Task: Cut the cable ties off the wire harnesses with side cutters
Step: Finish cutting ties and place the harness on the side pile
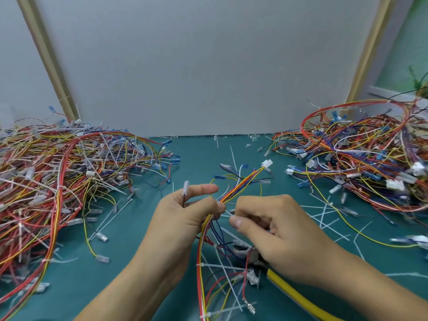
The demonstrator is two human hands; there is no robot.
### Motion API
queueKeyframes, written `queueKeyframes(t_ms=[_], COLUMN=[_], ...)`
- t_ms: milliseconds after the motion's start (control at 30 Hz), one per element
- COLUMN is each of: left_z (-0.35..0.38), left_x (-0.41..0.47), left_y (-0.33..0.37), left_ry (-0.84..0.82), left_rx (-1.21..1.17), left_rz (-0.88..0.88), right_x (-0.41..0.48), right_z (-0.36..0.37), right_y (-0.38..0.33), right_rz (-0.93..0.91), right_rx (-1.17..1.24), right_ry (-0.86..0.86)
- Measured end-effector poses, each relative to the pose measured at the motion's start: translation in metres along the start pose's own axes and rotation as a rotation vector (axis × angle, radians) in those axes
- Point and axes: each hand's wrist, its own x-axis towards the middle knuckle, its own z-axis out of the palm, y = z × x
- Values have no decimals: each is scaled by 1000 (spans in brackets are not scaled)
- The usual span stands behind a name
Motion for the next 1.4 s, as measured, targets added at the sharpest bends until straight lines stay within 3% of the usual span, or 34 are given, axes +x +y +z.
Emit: queueKeyframes(t_ms=[400,567,633,767,867,1033,1233,1333,1400], left_z=[-2,-7,-8,-12,-14,-16,-29,-29,-30], left_x=[-3,0,0,-1,-2,1,13,22,29], left_y=[5,10,11,14,17,17,15,9,2], left_ry=[-66,-116,-146,-257,-332,-378,-260,8,236], left_rx=[14,-147,-205,-296,-309,-300,-247,5,162], left_rz=[33,-35,-67,-95,-81,-72,-141,-171,-68], right_x=[2,13,18,28,42,76,91,86,84], right_z=[-1,-17,-22,-23,-22,-8,-4,-3,-1], right_y=[13,33,44,62,67,62,66,69,70], right_rz=[26,169,269,353,221,85,38,38,12], right_rx=[301,476,438,148,-98,-147,34,97,33], right_ry=[58,446,532,384,267,123,74,64,142])
